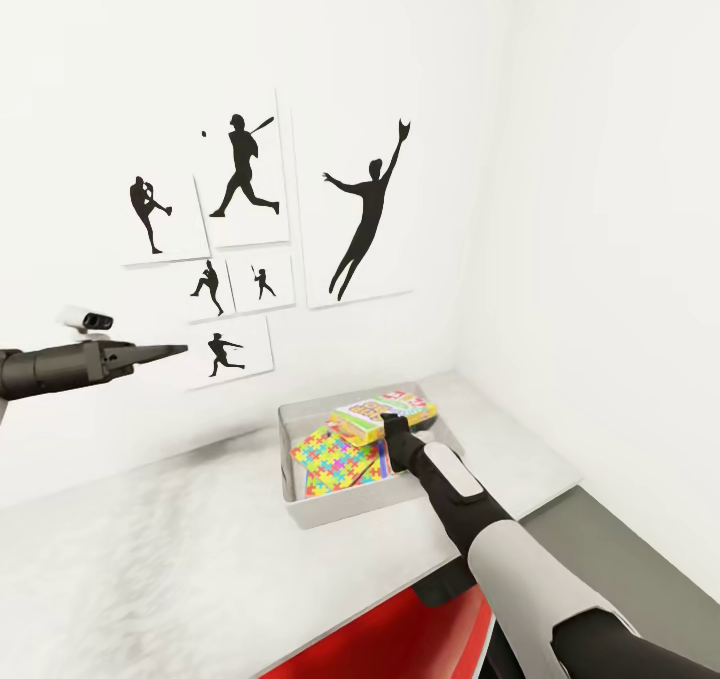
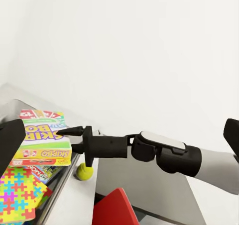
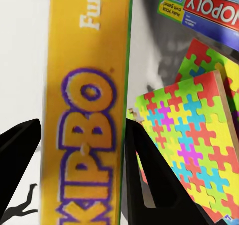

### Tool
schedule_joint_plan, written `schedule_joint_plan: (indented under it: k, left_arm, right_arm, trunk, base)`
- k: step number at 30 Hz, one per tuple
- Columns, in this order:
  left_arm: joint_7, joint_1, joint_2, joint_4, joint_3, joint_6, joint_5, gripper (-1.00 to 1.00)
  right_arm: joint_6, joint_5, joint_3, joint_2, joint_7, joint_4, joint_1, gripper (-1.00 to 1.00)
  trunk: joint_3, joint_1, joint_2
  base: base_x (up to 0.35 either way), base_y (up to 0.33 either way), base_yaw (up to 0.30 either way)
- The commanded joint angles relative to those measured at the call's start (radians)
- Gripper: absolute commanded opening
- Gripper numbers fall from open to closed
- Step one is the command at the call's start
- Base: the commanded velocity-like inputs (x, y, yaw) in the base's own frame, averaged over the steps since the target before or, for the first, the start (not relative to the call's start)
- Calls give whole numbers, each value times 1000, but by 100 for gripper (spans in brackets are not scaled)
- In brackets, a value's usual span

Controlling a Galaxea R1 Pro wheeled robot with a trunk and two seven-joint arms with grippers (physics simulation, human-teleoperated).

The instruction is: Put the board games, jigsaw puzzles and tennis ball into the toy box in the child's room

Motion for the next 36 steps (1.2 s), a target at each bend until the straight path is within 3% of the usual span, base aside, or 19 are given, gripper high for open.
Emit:
schedule_joint_plan:
  k: [1, 36]
  left_arm:
    - [-3, 0, 0, 0, 1, 11, 1, 100]
    - [-6, 8, 2, 0, 34, 11, 5, 100]
  right_arm:
    - [2, -1, 1, 0, -6, -1, -1, -100]
    - [11, -2, 3, 0, -5, -3, -1, -100]
  trunk:
    - [-2, 1, -2]
    - [-16, 1, -2]
  base:
    - [0, 0, 0]
    - [0, 0, 18]
